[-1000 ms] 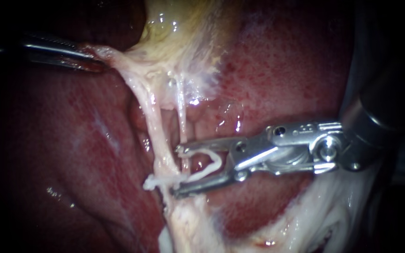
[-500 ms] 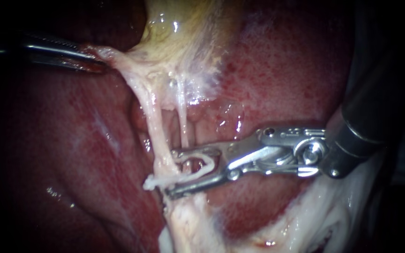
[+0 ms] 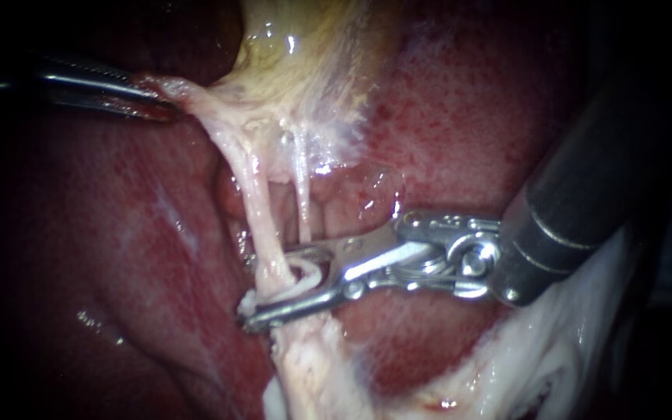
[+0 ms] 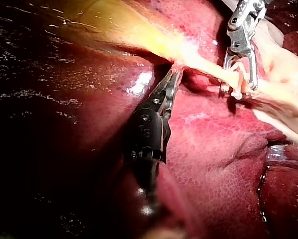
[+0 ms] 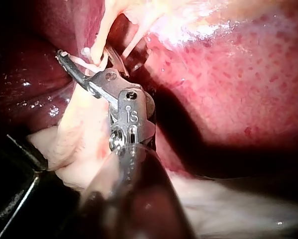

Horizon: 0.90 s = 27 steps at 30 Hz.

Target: Clipping second clip left tube

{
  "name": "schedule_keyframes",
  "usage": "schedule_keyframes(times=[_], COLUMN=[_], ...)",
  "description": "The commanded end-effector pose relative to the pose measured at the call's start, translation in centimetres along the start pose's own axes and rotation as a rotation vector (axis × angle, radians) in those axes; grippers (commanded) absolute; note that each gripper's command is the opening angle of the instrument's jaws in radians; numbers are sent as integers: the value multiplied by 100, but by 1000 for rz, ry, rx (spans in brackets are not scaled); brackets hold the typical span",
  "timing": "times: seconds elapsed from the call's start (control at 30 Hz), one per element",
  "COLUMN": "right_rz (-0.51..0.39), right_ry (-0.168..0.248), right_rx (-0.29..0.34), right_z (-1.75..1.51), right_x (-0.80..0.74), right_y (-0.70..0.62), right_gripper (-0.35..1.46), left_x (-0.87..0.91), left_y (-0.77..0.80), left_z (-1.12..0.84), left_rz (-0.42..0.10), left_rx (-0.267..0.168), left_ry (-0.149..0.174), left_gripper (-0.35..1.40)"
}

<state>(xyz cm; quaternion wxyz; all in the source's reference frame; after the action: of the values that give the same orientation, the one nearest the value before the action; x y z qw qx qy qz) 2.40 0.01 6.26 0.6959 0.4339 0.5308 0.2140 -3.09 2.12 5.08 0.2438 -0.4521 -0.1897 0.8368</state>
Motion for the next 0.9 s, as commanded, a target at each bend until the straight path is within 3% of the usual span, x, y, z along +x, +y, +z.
schedule_keyframes(times=[0.03,0.2,0.37,0.53,0.73,0.9], right_rz=[-3,5,19,19,38,62], right_ry=[-2,11,54,67,69,72], right_rx=[0,16,49,60,62,67], right_z=[1,6,12,16,13,8], right_x=[0,2,12,19,21,21], right_y=[0,-10,-29,-44,-45,-46], right_gripper=[50,50,49,49,43,26], left_x=[0,0,-1,-1,-1,-1], left_y=[0,0,-1,-1,-1,-1], left_z=[0,0,1,0,0,1], left_rz=[0,0,0,1,1,1], left_rx=[-1,0,-1,-1,-1,-1], left_ry=[0,0,0,0,0,0], left_gripper=[-35,-35,-35,-35,-35,-35])
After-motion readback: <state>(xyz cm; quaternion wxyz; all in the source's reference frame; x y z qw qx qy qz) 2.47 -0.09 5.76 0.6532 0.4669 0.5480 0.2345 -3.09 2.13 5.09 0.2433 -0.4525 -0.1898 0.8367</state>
